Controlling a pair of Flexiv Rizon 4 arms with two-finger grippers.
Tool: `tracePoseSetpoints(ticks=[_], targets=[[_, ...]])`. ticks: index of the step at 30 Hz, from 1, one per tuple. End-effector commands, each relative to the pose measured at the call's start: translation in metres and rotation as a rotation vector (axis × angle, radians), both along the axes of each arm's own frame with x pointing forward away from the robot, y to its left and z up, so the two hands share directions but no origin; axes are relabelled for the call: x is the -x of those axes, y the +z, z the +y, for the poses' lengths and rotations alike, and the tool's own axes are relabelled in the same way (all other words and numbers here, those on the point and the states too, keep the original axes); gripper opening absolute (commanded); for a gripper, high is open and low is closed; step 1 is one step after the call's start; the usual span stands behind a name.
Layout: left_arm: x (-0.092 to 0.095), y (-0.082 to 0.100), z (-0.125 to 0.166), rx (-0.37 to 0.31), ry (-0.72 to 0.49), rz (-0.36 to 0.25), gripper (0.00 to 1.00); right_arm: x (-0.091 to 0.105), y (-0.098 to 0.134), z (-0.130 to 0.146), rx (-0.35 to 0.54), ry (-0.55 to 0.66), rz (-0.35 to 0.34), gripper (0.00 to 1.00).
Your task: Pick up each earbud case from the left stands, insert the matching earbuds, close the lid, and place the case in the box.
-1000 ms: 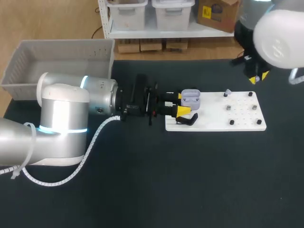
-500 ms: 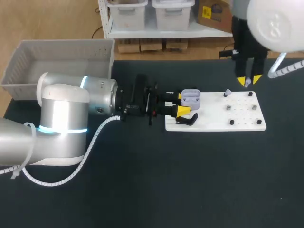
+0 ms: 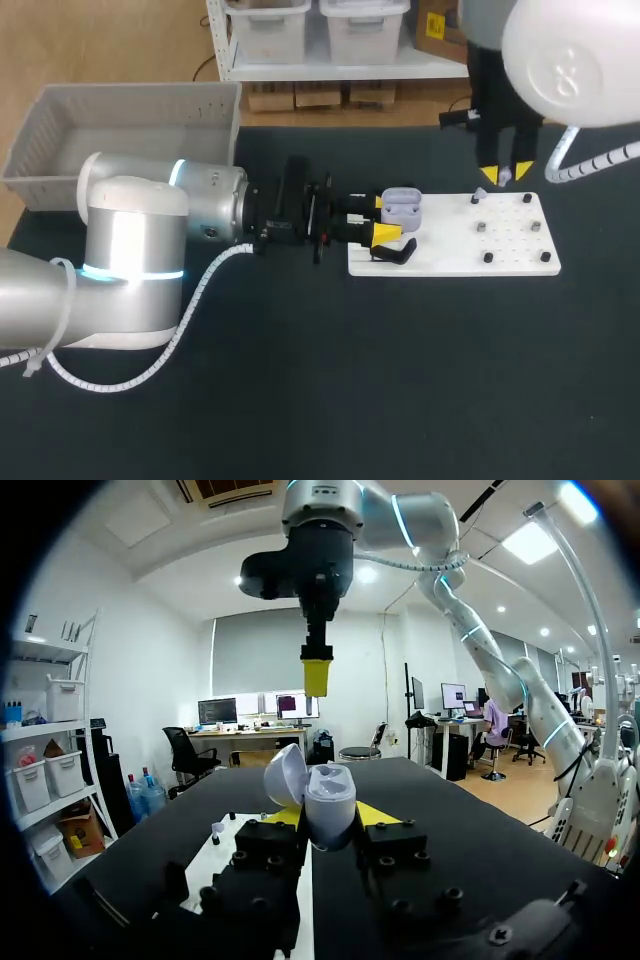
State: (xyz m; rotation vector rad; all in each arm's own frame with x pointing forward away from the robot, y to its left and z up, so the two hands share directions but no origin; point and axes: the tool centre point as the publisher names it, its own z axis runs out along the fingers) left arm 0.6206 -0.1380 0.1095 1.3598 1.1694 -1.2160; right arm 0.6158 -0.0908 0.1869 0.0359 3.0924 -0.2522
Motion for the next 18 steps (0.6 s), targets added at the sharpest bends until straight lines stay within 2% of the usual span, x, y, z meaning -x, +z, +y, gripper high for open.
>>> tracePoseSetpoints(ticks=[1,8,10,11,12,14,15,17,18], targets=[[0.001,-0.001,0.0,0.003,0.006,-0.003,0.0,0.0,0.0,0.0,0.001,-0.001,-0.002,0.0],[0.001,-0.001,0.0,0.003,0.006,-0.003,0.0,0.0,0.0,0.0,0.001,-0.001,-0.002,0.0],[0.001,-0.001,0.0,0.003,0.006,-0.003,0.0,0.002,0.006,0.013,-0.042,-0.046,0.001,0.0],[0.001,-0.001,0.0,0.003,0.006,-0.003,0.0,0.004,0.009,0.02,-0.03,-0.066,-0.016,0.0],[0.001,-0.001,0.0,0.003,0.006,-0.003,0.0,0.006,0.011,0.026,-0.046,-0.084,-0.003,0.0],[0.001,-0.001,0.0,0.003,0.006,-0.003,0.0,0.011,0.015,0.038,-0.018,-0.111,-0.017,0.0],[0.001,-0.001,0.0,0.003,0.006,-0.003,0.0,0.013,0.016,0.043,-0.027,-0.132,-0.002,0.0],[0.001,-0.001,0.0,0.003,0.006,-0.003,0.0,0.016,0.019,0.052,0.023,-0.163,-0.015,0.0],[0.001,-0.001,0.0,0.003,0.006,-0.003,0.0,0.018,0.021,0.056,0.009,-0.185,-0.004,0.0]])
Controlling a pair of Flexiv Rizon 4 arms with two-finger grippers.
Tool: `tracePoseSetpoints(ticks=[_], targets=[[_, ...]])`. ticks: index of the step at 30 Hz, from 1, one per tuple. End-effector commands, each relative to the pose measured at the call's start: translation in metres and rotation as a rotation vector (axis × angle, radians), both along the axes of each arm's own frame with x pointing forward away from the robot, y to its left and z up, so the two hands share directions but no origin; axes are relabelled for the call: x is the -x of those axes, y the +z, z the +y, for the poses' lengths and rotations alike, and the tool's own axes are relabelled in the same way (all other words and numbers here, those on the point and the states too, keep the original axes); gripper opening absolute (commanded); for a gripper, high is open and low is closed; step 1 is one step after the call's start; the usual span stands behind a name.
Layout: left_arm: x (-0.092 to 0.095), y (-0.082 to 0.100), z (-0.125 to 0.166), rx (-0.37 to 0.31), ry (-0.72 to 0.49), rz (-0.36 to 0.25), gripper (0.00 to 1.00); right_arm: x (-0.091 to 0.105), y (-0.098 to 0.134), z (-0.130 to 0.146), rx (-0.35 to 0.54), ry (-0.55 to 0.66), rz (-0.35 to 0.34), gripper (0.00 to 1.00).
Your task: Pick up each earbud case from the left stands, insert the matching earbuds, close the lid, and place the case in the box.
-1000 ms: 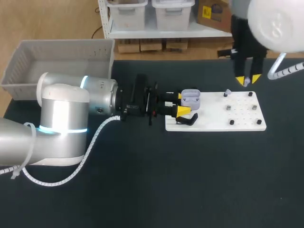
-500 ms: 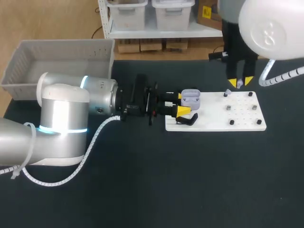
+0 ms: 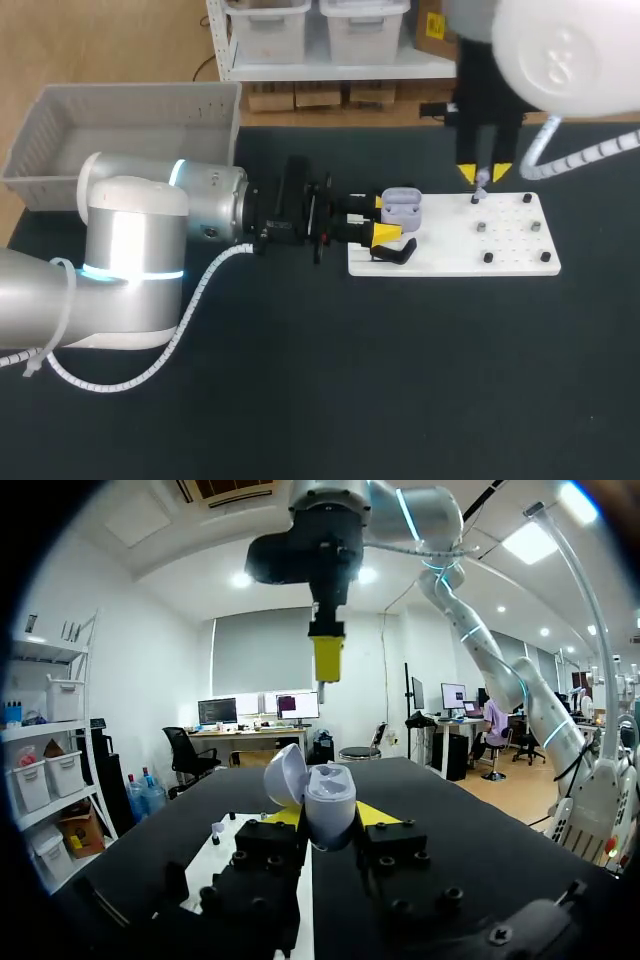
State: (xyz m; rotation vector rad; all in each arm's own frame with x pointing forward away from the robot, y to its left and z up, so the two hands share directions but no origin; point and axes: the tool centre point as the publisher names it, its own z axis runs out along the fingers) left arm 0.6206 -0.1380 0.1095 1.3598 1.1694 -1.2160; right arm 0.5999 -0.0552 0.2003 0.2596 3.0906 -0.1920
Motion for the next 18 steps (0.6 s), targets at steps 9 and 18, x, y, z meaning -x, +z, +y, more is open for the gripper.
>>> tracePoseSetpoints(ticks=[9,18], targets=[[0.001,-0.001,0.0,0.003,0.006,-0.003,0.0,0.004,0.012,0.045,0.047,-0.186,0.005,0.0],[0.001,-0.001,0.0,0.003,0.006,-0.003,0.0,-0.003,0.003,0.065,0.028,-0.259,-0.011,0.0]])
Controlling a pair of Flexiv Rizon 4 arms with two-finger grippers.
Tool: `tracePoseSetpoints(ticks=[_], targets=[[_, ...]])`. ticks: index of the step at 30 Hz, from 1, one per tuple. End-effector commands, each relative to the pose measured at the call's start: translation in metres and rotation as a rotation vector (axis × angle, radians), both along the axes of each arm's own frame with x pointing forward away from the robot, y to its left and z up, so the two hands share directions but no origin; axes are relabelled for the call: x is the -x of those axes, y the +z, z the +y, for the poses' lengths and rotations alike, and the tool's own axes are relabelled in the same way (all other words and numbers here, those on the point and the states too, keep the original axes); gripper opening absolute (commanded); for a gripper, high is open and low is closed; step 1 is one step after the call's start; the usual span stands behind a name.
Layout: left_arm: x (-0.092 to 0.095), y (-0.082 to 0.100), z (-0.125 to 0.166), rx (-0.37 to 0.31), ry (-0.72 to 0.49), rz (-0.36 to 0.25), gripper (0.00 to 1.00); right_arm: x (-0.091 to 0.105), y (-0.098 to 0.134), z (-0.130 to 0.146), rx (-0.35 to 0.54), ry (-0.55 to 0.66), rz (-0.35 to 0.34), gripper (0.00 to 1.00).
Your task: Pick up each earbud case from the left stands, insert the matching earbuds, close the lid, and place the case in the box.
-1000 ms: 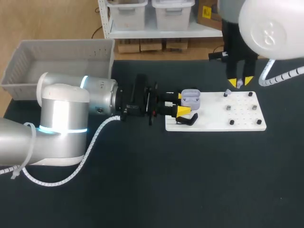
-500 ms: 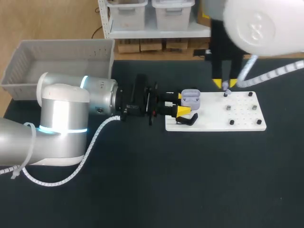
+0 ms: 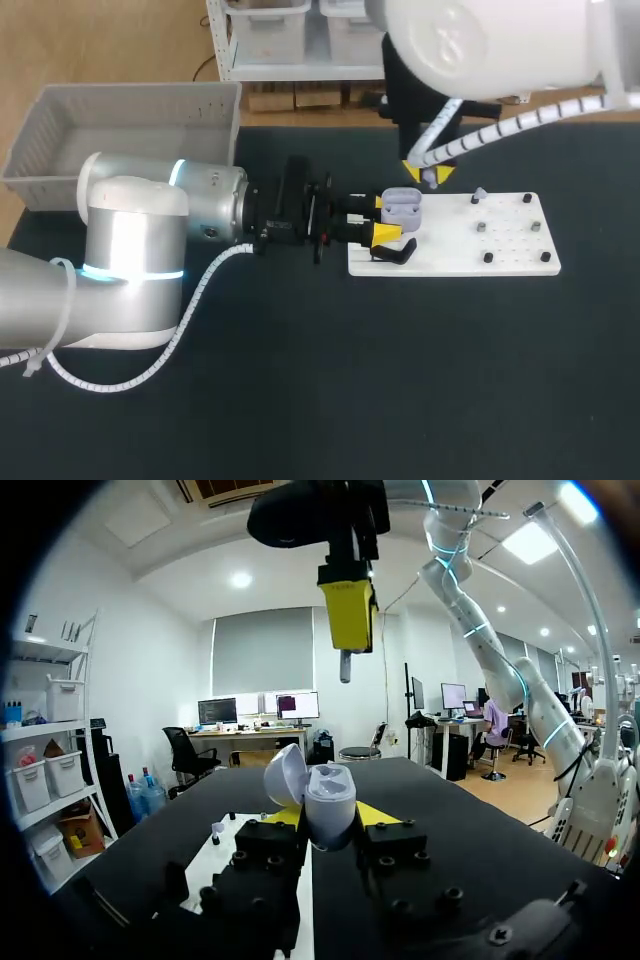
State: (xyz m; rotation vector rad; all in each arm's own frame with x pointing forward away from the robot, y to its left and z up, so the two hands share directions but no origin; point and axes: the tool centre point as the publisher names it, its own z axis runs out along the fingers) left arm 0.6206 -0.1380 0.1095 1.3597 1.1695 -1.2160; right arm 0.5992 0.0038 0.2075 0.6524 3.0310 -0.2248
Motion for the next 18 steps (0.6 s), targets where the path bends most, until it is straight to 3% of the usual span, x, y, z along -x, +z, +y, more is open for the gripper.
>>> tracePoseSetpoints(ticks=[1,18], targets=[[0.001,-0.001,0.0,0.003,0.006,-0.003,0.0,-0.004,-0.006,0.009,0.016,-0.004,0.002,0.0],[0.001,-0.001,0.0,0.003,0.006,-0.003,0.0,-0.009,-0.033,0.025,0.056,0.016,0.056,0.0]])
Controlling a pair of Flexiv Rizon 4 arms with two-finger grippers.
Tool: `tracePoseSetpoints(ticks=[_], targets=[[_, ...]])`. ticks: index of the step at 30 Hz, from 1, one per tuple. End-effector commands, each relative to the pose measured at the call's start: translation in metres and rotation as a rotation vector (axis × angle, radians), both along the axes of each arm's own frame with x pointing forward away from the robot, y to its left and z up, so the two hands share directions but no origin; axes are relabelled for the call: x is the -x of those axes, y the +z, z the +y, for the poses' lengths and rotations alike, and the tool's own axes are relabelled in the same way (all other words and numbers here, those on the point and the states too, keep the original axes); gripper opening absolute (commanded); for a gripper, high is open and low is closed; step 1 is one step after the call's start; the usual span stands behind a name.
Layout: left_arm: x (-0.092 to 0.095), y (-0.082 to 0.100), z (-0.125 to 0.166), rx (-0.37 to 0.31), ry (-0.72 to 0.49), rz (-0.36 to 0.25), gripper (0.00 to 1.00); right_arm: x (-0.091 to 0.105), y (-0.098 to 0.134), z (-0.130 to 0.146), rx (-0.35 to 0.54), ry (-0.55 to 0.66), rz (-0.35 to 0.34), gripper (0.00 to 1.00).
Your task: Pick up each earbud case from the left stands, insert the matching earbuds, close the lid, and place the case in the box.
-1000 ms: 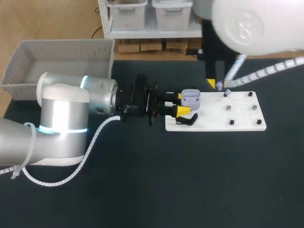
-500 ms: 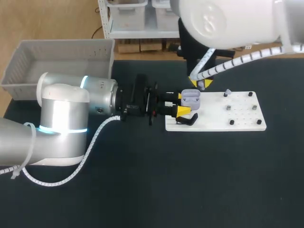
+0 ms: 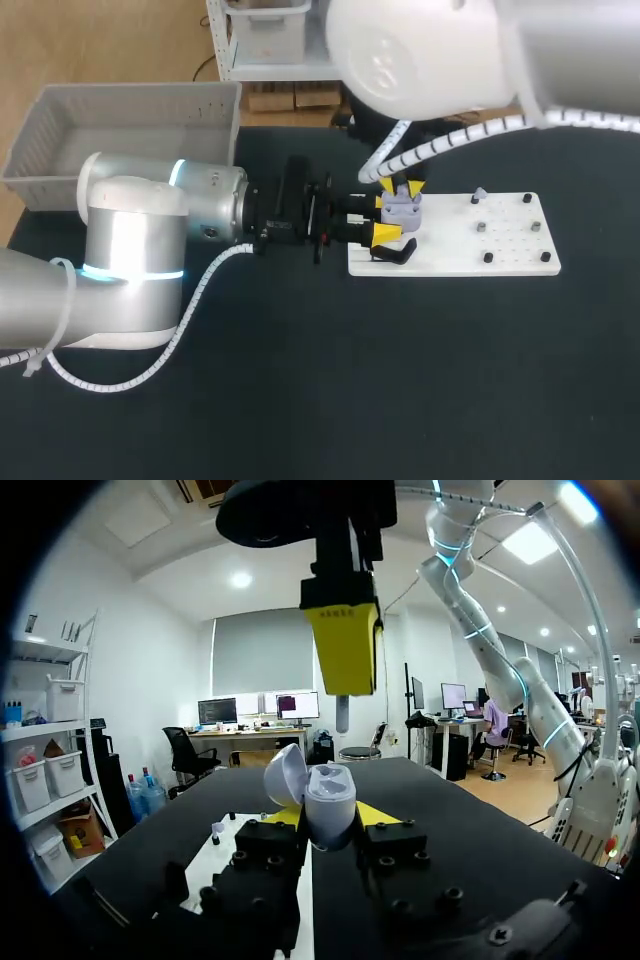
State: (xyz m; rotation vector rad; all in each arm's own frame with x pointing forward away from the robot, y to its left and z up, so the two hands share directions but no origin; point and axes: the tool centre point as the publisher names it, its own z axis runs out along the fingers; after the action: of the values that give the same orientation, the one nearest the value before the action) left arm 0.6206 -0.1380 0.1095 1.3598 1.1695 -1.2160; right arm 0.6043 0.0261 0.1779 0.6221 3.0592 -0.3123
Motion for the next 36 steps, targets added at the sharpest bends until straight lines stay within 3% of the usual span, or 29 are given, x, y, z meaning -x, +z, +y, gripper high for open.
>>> tracePoseSetpoints(ticks=[1,36], targets=[[0.001,-0.001,0.0,0.003,0.006,-0.003,0.0,-0.003,-0.004,0.001,0.01,-0.006,0.017,0.0],[0.001,-0.001,0.0,0.003,0.006,-0.003,0.0,-0.009,-0.02,-0.01,-0.01,0.004,0.042,0.0]])
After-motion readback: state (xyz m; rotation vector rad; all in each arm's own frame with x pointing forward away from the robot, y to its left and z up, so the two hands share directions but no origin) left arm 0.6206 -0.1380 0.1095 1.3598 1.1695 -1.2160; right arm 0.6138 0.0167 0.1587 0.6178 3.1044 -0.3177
